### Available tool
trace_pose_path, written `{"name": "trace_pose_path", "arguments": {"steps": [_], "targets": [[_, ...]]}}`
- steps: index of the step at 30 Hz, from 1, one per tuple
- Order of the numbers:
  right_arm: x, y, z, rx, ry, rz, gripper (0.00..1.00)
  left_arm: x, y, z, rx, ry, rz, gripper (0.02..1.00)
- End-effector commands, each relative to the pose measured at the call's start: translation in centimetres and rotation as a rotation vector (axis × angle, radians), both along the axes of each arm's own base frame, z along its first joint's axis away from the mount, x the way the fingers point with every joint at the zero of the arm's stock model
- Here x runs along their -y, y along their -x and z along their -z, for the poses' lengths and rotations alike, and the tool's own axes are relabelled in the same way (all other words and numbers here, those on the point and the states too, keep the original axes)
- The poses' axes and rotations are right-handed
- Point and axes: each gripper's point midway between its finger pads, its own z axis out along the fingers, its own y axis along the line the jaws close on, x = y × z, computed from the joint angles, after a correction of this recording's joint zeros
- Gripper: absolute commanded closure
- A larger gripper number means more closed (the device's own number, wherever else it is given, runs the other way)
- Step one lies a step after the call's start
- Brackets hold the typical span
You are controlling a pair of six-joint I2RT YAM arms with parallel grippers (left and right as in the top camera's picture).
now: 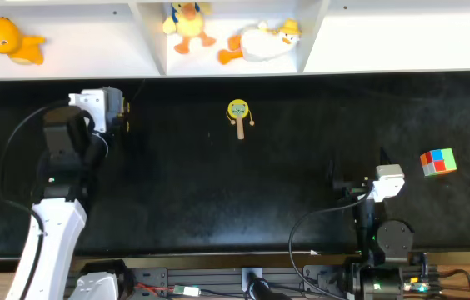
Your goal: Store Toys
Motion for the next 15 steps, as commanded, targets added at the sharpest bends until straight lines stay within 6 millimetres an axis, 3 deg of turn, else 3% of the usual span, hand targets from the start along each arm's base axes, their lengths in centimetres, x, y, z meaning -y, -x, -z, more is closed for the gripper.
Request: {"name": "trace_pose_path", "arguments": {"steps": [1, 15], "targets": [[0.0, 0.0, 0.4, -0.003, 0.003, -0.002, 0.005, -0.4, -0.7, -2.1, 0.062, -0.028, -0.005, 0.643], [0.0, 0.0, 0.4, -0.003, 0.003, -0.002, 0.005, -1.7, -2.2, -4.3, 0.129, -0.011, -0.055, 0.656]]}}
